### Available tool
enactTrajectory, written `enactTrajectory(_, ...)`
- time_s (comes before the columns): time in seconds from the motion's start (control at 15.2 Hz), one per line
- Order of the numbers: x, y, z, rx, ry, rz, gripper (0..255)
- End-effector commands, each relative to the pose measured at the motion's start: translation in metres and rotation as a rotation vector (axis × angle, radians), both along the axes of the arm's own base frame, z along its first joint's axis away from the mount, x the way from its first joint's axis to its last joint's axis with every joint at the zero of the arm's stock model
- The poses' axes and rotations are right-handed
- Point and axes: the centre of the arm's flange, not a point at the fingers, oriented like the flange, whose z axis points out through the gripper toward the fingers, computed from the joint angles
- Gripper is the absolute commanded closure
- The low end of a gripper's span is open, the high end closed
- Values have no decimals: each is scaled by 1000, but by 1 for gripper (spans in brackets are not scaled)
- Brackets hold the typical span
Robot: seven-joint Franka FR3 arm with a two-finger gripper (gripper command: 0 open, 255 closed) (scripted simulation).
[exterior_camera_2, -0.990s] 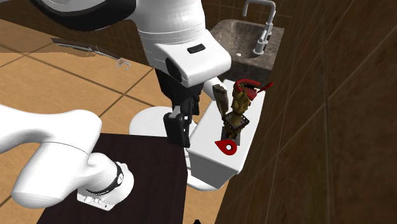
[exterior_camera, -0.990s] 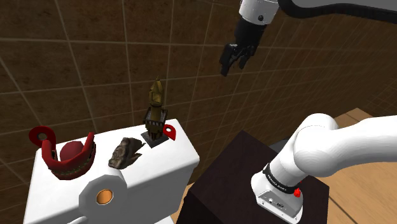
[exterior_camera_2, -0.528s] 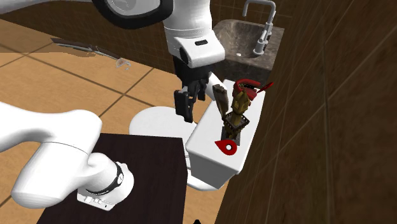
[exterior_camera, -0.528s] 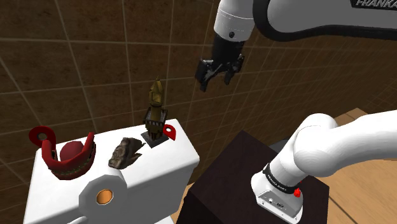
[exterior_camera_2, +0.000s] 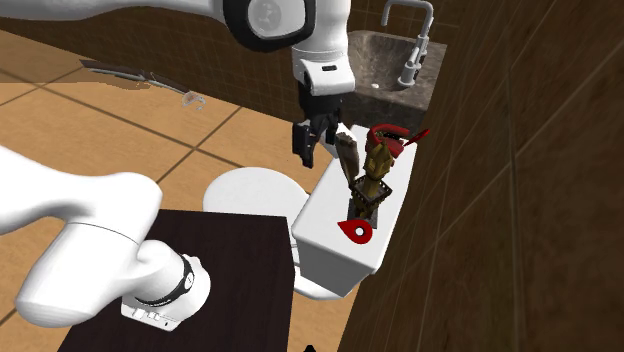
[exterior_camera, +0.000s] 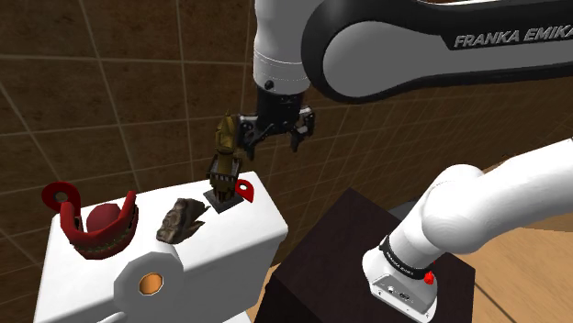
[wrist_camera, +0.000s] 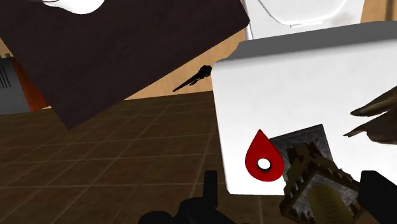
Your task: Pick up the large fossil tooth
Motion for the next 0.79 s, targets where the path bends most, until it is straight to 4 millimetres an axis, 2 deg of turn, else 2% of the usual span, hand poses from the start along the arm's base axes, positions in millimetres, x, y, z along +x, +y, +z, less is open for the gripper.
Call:
enactTrajectory(0.0,9,23,-13,0,1,-53,0)
enactTrajectory(0.73,77,138,-77,-6,6,-317,0)
